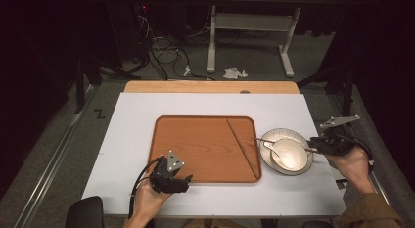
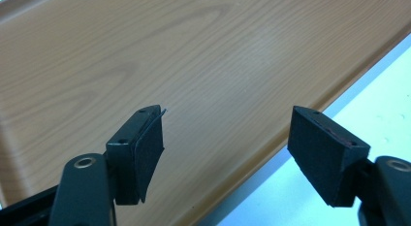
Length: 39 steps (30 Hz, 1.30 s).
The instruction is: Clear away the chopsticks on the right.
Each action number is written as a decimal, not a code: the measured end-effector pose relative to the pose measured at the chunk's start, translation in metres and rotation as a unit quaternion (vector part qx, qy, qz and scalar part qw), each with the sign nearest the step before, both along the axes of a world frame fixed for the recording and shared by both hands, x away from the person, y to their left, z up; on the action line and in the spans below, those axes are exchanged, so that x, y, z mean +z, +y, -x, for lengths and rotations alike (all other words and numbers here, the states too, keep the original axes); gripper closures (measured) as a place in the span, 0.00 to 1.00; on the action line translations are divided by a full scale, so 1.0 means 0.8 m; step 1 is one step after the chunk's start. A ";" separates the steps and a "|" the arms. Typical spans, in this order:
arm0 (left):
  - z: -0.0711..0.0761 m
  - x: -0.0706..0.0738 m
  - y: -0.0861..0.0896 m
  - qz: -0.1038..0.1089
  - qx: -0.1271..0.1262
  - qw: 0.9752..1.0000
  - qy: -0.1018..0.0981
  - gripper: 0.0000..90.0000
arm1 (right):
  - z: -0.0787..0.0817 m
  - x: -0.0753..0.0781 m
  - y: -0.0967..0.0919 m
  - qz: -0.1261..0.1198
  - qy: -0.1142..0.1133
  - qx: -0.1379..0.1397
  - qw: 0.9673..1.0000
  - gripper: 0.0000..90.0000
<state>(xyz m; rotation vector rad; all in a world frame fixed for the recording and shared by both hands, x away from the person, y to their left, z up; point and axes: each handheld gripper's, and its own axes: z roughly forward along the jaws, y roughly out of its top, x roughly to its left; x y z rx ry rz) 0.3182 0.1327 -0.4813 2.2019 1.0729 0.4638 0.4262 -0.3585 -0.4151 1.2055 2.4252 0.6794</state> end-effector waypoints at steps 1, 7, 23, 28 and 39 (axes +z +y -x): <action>0.000 0.000 0.000 0.000 0.001 1.000 0.000 0.32 | -0.001 -0.003 -0.002 0.002 0.008 0.002 1.000 0.85; 0.003 0.000 0.003 0.000 0.006 1.000 0.001 0.32 | -0.009 -0.020 -0.003 0.026 0.042 0.012 0.999 0.84; 0.003 -0.004 0.001 -0.017 0.009 1.000 -0.001 0.32 | -0.015 -0.032 0.001 0.051 0.050 0.038 0.997 0.83; 0.004 -0.003 0.002 -0.016 0.008 1.000 -0.002 0.32 | -0.021 -0.031 0.005 0.056 0.053 0.039 0.996 0.83; 0.005 -0.003 0.001 -0.015 0.005 1.000 -0.001 0.32 | -0.030 -0.037 0.008 0.072 0.055 0.047 0.995 0.83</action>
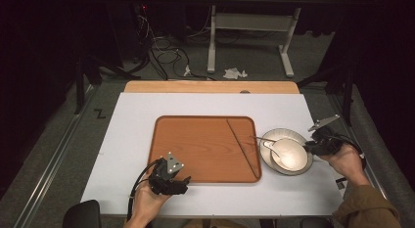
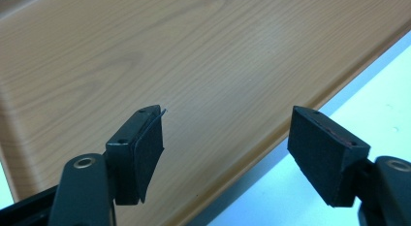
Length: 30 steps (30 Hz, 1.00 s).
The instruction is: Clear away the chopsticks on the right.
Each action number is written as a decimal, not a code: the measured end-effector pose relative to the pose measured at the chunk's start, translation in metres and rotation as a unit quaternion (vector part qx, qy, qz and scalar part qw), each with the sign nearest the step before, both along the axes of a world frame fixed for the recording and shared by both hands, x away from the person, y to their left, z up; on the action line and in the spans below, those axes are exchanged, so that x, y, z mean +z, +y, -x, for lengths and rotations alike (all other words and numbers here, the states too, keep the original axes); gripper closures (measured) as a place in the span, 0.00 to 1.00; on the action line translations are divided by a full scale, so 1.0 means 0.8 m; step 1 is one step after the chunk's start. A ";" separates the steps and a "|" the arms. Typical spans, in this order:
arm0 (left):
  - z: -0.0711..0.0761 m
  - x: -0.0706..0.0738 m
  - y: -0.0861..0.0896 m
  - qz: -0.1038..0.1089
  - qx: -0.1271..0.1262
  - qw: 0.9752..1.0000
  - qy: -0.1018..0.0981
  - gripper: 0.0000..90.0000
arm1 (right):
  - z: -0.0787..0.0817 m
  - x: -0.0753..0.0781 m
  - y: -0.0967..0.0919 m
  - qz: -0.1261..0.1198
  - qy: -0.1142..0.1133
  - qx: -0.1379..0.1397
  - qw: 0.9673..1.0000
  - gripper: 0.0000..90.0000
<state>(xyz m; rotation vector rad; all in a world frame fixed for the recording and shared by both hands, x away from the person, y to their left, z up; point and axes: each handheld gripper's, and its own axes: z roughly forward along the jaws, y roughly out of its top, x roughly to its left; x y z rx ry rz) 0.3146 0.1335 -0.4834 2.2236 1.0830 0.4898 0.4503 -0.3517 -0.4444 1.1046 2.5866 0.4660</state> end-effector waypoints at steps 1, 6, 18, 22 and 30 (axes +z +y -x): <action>0.000 0.000 0.000 0.000 0.001 1.000 0.000 0.32 | 0.000 0.000 0.000 -0.005 0.003 -0.004 1.000 0.83; 0.000 -0.001 0.000 -0.001 0.000 1.000 0.000 0.32 | 0.000 0.000 0.000 0.000 -0.002 0.000 1.000 0.87; 0.000 -0.001 -0.002 -0.002 -0.003 1.000 0.001 0.32 | 0.001 -0.001 0.000 0.007 -0.016 -0.001 1.000 0.93; -0.001 -0.001 -0.002 -0.002 -0.004 1.000 0.002 0.32 | 0.001 -0.002 -0.001 0.005 -0.018 -0.005 1.000 0.94; -0.005 -0.001 -0.005 0.003 -0.010 1.000 0.005 0.32 | 0.006 0.002 -0.005 -0.025 -0.032 -0.019 0.999 0.95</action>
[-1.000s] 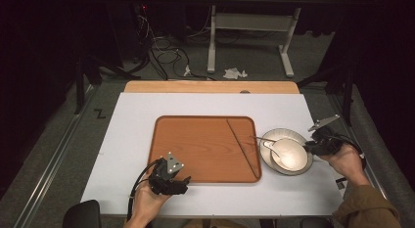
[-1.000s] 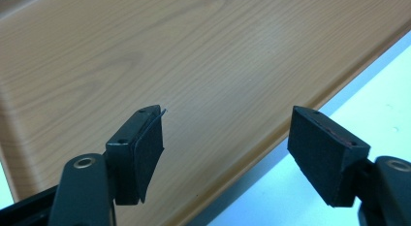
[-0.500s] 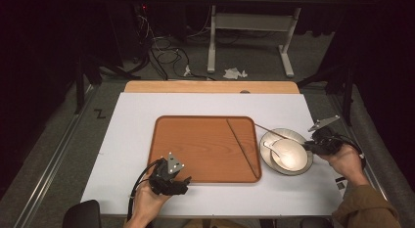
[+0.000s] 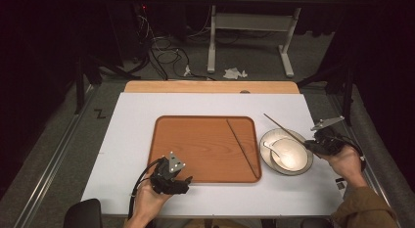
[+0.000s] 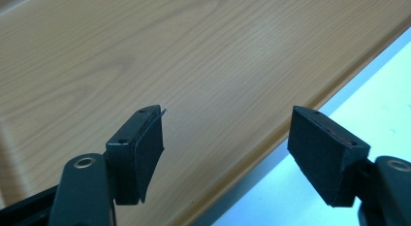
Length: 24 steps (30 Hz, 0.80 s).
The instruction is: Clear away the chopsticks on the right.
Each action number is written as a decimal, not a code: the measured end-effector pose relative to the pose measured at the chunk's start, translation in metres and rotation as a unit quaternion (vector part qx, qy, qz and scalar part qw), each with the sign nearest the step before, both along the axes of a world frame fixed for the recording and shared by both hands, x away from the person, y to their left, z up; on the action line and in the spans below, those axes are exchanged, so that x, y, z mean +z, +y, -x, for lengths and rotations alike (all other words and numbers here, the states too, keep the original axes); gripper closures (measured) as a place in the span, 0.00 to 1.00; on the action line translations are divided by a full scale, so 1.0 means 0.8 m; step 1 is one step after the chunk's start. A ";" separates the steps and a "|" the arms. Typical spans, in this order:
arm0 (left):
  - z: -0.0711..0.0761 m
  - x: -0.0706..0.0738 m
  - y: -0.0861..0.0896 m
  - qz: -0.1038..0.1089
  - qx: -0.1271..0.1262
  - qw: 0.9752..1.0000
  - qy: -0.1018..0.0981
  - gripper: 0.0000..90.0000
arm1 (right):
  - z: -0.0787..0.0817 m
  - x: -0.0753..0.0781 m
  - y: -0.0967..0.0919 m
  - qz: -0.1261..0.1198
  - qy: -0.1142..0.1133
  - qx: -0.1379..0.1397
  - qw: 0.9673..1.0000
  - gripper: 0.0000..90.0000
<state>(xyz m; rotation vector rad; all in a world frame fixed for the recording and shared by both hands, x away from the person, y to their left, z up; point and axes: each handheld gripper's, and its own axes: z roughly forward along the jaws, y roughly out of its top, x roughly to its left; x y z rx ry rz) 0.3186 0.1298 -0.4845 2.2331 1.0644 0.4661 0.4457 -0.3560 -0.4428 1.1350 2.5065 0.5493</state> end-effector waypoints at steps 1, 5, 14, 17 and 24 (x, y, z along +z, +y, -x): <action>-0.001 0.000 -0.001 -0.001 -0.001 1.000 0.000 0.32 | 0.002 0.002 0.000 -0.008 -0.003 -0.005 1.000 0.95; -0.004 0.000 -0.006 0.002 -0.012 1.000 0.001 0.32 | 0.018 0.019 -0.002 -0.028 -0.026 -0.011 0.999 0.95; -0.014 0.003 -0.018 0.005 -0.040 0.999 -0.002 0.32 | 0.046 0.044 0.005 -0.050 -0.057 -0.016 0.997 0.95; -0.016 0.004 -0.023 0.005 -0.049 0.999 -0.005 0.32 | 0.054 0.049 0.012 -0.045 -0.065 -0.015 0.997 0.95; -0.021 0.006 -0.028 0.008 -0.062 0.998 -0.009 0.32 | 0.066 0.059 0.022 -0.048 -0.075 -0.015 0.996 0.95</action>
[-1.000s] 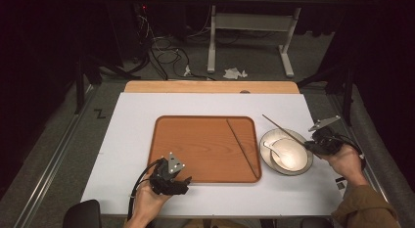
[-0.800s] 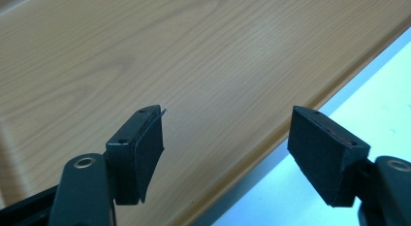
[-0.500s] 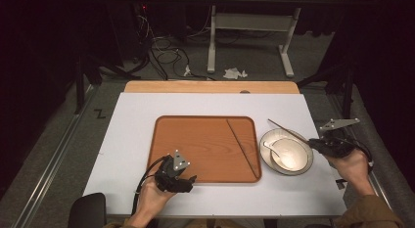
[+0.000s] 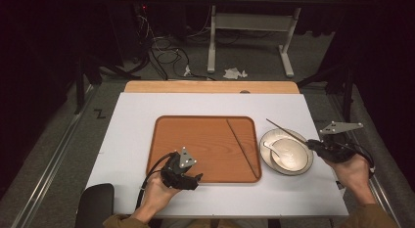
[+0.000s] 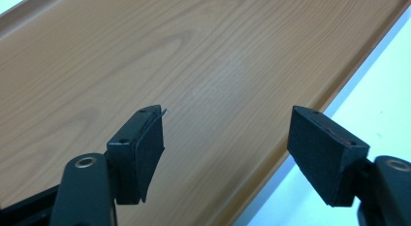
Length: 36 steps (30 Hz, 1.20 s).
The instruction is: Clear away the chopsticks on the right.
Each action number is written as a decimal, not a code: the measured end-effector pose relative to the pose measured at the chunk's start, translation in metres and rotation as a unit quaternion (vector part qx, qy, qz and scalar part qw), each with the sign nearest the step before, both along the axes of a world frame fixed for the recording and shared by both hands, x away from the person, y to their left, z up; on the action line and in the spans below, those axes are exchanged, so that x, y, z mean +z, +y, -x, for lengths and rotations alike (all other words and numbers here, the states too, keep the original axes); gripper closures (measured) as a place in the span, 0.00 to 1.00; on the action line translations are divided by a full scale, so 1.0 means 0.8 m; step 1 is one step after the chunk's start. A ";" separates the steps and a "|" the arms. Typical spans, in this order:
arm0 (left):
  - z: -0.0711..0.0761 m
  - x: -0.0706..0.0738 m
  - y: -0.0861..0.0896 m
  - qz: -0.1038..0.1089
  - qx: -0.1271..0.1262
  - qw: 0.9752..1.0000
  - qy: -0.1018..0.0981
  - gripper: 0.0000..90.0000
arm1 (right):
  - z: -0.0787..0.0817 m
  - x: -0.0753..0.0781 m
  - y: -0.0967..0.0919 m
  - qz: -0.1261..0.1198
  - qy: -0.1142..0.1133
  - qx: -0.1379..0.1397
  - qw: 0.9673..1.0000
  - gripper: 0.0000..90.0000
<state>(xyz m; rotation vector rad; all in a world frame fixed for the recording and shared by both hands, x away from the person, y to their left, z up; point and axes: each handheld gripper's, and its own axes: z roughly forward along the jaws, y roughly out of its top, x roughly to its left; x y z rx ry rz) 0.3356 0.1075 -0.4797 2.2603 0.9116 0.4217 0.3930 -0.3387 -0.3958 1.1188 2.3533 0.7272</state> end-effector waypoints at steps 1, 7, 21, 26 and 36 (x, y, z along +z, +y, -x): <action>0.000 0.000 0.000 0.001 -0.001 1.000 0.000 0.32 | 0.002 0.002 0.001 -0.006 -0.003 -0.001 1.000 0.95; -0.002 0.001 -0.001 0.002 -0.003 1.000 -0.001 0.32 | 0.019 0.019 0.007 -0.022 -0.023 -0.002 1.000 0.95; -0.005 0.003 0.001 0.011 -0.003 1.000 -0.001 0.32 | 0.068 0.033 0.068 -0.029 -0.049 0.032 0.998 0.95; -0.006 0.005 0.001 0.015 -0.003 1.000 -0.003 0.32 | 0.075 0.018 0.098 -0.028 -0.032 0.038 0.998 0.95; -0.005 0.005 0.000 0.011 -0.004 1.000 -0.005 0.33 | 0.077 -0.021 0.168 -0.003 -0.012 0.048 0.999 0.95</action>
